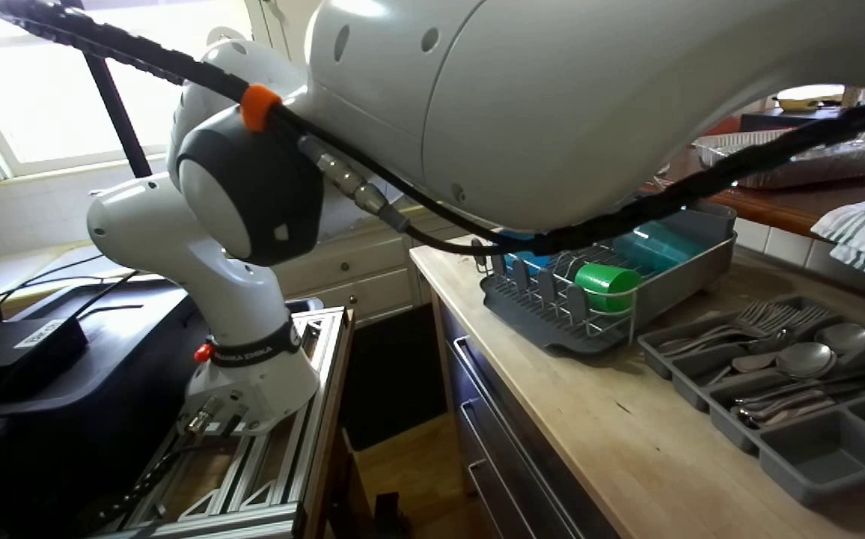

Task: Place the pink cup on the dish rack

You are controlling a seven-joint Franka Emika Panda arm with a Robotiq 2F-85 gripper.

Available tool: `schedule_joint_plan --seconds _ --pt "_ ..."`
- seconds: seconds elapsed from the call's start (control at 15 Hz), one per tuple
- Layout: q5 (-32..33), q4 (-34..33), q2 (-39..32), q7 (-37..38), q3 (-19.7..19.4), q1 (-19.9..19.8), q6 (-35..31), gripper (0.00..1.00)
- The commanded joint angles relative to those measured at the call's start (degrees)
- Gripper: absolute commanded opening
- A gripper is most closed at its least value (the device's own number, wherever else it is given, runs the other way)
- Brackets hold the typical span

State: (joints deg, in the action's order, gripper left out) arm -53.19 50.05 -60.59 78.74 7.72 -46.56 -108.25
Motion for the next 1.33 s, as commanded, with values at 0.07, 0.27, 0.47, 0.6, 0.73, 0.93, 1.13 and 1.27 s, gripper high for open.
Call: schedule_joint_plan --seconds 0.07,0.27,0.47,0.6,0.73,0.93,1.13,1.27 --pt "0.0 0.01 -0.03 0.0 -0.01 -0.08 0.0 1.0" --pt "-0.47 1.53 0.44 -0.22 -0.01 -0.53 -0.69 1.0" --pt "-0.36 4.06 1.41 0.36 -0.6 -0.6 -1.58 1.0" --pt "-0.39 5.88 1.83 0.73 -1.09 -0.61 -2.86 1.0" --pt "-0.56 7.81 2.29 1.15 -1.76 -0.56 -5.0 1.0" --pt "-1.13 9.86 2.45 1.85 -2.44 -0.75 -9.28 1.0" --pt "-0.95 11.04 2.42 2.21 -3.01 -1.19 -10.79 1.0" --pt "-0.6 11.66 2.27 2.28 -3.24 -1.5 -9.89 1.0"
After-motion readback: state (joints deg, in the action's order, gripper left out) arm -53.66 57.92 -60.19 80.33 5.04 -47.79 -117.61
